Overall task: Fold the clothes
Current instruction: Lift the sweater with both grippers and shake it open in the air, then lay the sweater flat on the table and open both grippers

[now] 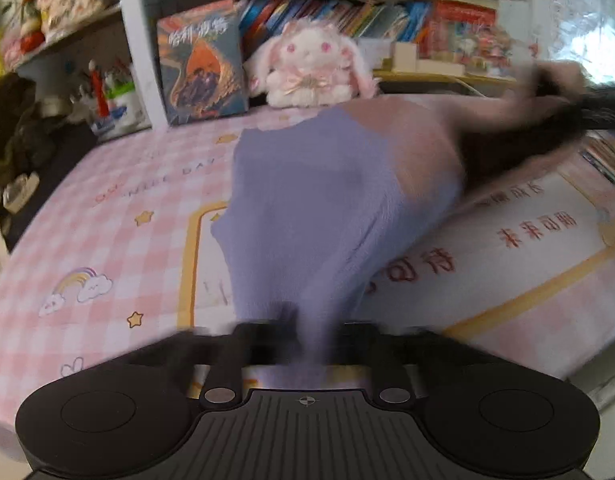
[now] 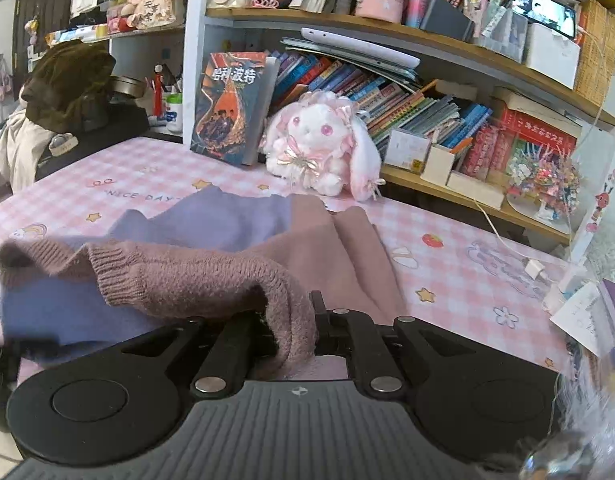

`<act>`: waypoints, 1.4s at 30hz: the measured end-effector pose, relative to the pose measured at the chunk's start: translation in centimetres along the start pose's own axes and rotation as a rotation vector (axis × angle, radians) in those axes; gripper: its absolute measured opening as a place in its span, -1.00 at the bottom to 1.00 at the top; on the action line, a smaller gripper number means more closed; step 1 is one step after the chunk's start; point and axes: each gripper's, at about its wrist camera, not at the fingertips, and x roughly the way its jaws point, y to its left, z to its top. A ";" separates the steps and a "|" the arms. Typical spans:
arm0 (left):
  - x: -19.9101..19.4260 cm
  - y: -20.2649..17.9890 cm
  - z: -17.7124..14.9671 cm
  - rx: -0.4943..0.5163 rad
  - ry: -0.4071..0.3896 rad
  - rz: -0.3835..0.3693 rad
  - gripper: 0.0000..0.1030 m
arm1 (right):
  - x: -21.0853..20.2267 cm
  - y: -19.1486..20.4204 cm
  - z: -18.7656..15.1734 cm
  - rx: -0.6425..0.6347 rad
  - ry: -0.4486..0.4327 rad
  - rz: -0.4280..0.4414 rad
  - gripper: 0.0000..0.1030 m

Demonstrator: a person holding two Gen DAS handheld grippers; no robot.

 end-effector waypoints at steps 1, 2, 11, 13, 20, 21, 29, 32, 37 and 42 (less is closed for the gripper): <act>-0.3 0.7 0.6 -0.038 -0.027 0.006 -0.87 | -0.4 -0.5 0.1 -0.002 -0.005 -0.005 -0.86; -1.2 1.5 1.4 -0.068 -0.076 0.017 -0.87 | -0.9 -0.9 0.2 -0.004 -0.010 -0.009 -0.86; -18.3 3.5 11.6 -0.155 -0.764 0.047 -0.88 | -15.0 -2.6 7.3 -0.147 -0.461 -0.001 -0.88; -22.0 3.6 13.2 -0.116 -0.907 0.041 -0.87 | -19.0 -2.8 9.1 -0.168 -0.610 -0.012 -0.88; -24.0 4.4 16.6 -0.048 -0.975 0.027 -0.87 | -26.5 -4.3 13.0 -0.185 -0.827 0.105 -0.87; -22.7 4.7 16.9 -0.049 -0.922 0.025 -0.87 | -25.8 -4.6 13.3 -0.178 -0.789 0.129 -0.87; 1.6 8.2 16.7 0.036 -0.182 0.012 -0.84 | -1.6 -6.4 10.9 -0.038 -0.037 0.185 -0.86; 8.2 7.8 16.2 0.049 -0.048 0.013 -0.83 | 7.0 -6.1 9.0 -0.028 0.128 0.094 -0.86; 13.3 7.9 18.5 0.062 -0.002 0.019 -0.82 | 13.9 -5.7 9.3 -0.050 0.193 -0.006 -0.84; 16.4 7.8 19.2 0.107 0.053 0.014 -0.71 | 18.2 -6.2 9.2 -0.055 0.251 -0.082 -0.56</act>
